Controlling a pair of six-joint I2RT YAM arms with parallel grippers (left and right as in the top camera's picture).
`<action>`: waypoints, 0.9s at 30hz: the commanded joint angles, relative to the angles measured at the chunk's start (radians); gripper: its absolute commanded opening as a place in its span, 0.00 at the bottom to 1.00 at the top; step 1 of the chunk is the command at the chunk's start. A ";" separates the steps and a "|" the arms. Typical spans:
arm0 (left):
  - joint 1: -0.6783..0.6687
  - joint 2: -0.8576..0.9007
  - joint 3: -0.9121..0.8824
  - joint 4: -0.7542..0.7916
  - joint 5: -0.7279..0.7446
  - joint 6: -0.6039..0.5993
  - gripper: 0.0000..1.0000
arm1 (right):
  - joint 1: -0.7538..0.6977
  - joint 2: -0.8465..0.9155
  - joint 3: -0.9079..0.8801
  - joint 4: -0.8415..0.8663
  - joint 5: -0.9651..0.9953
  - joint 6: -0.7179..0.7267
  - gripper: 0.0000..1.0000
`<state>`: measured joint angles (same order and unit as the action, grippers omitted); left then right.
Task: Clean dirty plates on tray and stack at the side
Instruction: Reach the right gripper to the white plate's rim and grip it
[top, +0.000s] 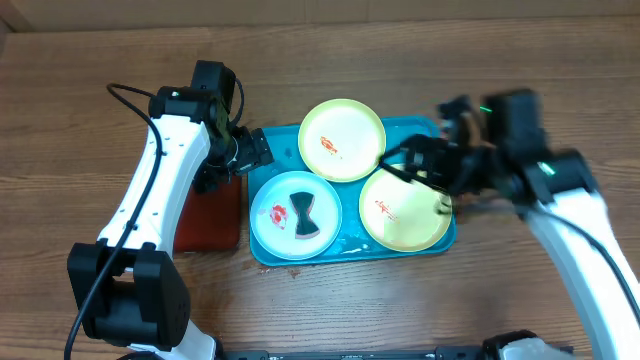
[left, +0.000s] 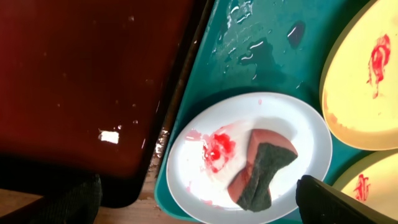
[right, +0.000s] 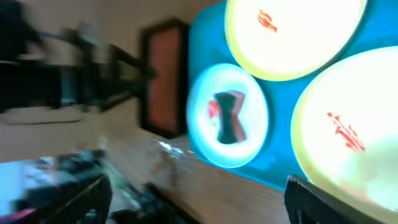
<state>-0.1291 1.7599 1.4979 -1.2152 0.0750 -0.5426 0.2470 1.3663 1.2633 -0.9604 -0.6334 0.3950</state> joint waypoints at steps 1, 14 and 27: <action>-0.005 -0.006 0.000 0.001 0.004 0.018 1.00 | 0.111 0.150 0.173 -0.077 0.300 -0.055 0.93; -0.016 -0.006 0.000 -0.007 0.004 0.019 1.00 | 0.260 0.412 0.185 0.069 0.367 -0.066 0.58; -0.016 -0.006 0.000 -0.009 0.005 0.019 1.00 | 0.322 0.557 0.153 0.144 0.418 -0.067 0.46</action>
<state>-0.1387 1.7599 1.4979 -1.2232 0.0746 -0.5426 0.5598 1.8885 1.4311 -0.8204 -0.2626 0.3355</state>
